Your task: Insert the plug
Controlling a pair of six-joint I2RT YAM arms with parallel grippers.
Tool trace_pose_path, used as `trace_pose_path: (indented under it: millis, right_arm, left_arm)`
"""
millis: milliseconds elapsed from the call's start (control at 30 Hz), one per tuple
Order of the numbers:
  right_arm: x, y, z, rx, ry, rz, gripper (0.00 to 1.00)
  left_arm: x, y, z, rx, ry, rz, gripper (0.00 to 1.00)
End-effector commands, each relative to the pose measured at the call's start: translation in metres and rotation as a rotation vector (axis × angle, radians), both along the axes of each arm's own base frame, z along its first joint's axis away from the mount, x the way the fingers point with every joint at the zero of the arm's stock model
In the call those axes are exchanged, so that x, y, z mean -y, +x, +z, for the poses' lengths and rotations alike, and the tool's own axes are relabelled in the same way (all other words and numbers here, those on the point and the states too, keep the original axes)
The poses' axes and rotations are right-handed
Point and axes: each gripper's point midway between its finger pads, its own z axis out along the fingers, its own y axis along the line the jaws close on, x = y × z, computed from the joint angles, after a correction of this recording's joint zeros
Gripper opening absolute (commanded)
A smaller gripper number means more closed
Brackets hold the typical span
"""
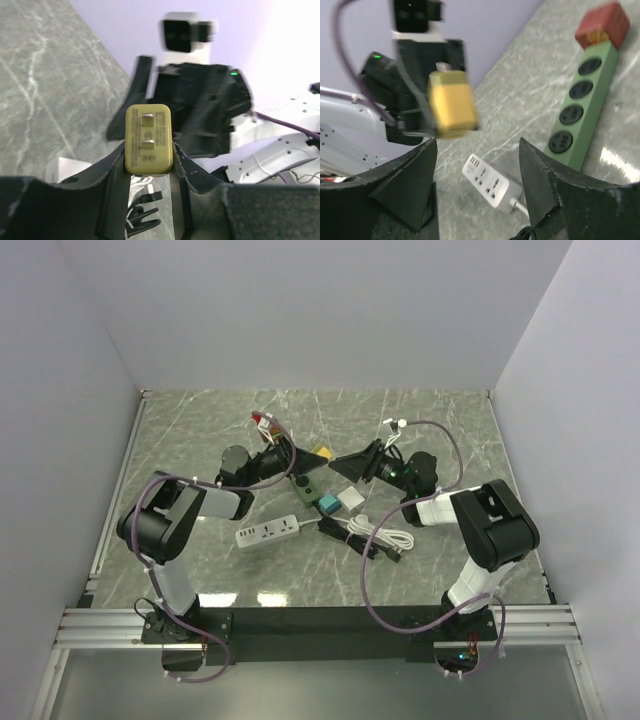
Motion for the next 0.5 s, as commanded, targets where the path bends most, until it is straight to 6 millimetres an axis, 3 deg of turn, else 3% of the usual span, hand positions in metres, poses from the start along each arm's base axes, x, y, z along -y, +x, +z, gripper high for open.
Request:
trace_pose_path:
  millis: [0,200,467]
  right_arm:
    - [0.0,-0.023,0.07,0.35,0.158,0.053,0.72]
    - [0.001,-0.033,0.075,0.374,0.17,0.041,0.67]
    - [0.013,-0.054,0.095,0.454,0.163,-0.009,0.64]
  left_arm:
    - [-0.013,-0.055,0.114,0.558,-0.268,-0.045,0.01]
    - [-0.012,-0.062,0.117,0.566,-0.275,-0.049,0.01]
    - [-0.015,-0.065,0.12,0.584,-0.276,-0.026,0.01]
